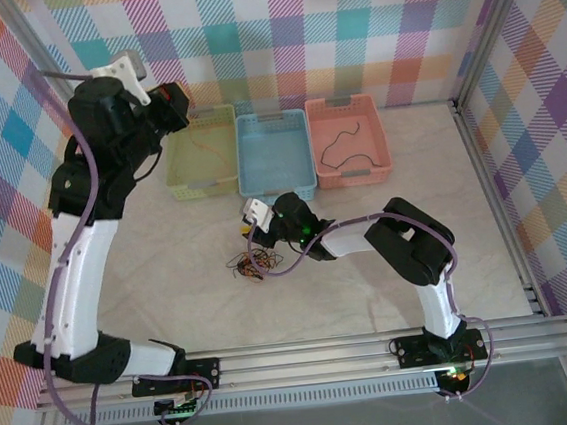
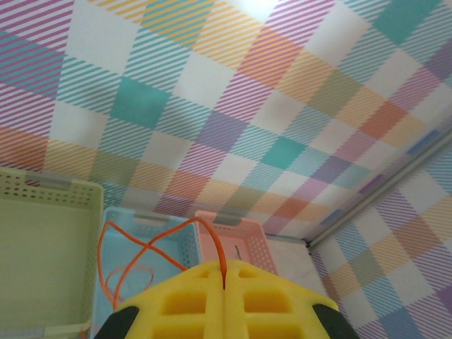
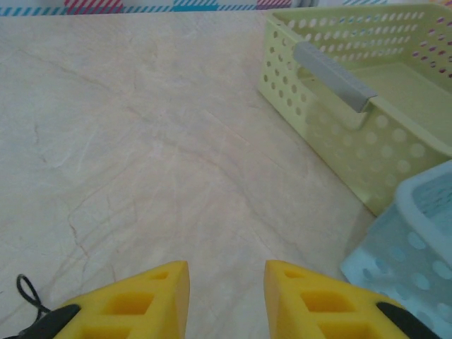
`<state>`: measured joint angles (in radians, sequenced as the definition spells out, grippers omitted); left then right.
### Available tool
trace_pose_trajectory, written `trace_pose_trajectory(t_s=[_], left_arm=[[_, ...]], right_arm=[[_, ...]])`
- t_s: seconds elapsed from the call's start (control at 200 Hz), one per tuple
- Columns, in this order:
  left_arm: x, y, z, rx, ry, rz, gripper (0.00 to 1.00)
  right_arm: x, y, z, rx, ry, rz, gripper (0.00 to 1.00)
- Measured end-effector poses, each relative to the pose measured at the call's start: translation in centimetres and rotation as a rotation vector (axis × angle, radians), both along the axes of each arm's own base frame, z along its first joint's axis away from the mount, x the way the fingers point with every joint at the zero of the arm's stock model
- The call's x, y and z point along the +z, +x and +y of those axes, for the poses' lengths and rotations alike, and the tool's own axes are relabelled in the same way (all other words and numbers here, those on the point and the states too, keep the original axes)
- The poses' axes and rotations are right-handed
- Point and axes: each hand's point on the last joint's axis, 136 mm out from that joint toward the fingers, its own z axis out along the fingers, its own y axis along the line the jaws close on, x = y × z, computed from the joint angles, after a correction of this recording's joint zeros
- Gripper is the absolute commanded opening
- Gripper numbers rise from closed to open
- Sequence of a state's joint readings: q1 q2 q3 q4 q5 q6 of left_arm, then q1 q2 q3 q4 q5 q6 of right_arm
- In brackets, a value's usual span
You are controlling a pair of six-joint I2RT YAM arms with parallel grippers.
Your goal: Untangle the cables
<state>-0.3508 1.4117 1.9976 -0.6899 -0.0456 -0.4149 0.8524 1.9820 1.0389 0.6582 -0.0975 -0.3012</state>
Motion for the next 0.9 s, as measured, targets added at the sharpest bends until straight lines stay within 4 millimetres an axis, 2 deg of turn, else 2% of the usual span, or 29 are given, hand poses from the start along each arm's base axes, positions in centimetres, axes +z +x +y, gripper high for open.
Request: trace_pose_trajectory(t_s=[0.23, 0.3, 0.56, 0.645, 0.785, 0.9], left_arm=[[-3.0, 6.3, 1.0, 0.049, -0.026, 0.086, 0.0], [-4.4, 8.3, 1.4, 0.072, -0.018, 0.114, 0.0], [-11.3, 16.4, 2.9, 0.139, 0.016, 0.24, 0.0], [-14.3, 18.9, 4.0, 0.166, 0.027, 0.294, 0.0], [-19.6, 21.2, 6.4, 0.203, 0.037, 0.397, 0.0], [-22.5, 21.9, 7.6, 0.212, 0.031, 0.461, 0.0]], right_arm=[[1.5, 0.8, -1.2, -0.075, 0.023, -0.057, 0.38], [1.8, 1.0, -1.4, -0.093, 0.028, -0.068, 0.38], [2.1, 1.3, -1.5, -0.111, 0.032, -0.079, 0.38], [2.1, 1.3, -1.5, -0.11, 0.034, -0.08, 0.38], [2.1, 1.3, -1.5, -0.111, 0.033, -0.08, 0.38], [2.1, 1.3, -1.5, -0.11, 0.034, -0.08, 0.38]])
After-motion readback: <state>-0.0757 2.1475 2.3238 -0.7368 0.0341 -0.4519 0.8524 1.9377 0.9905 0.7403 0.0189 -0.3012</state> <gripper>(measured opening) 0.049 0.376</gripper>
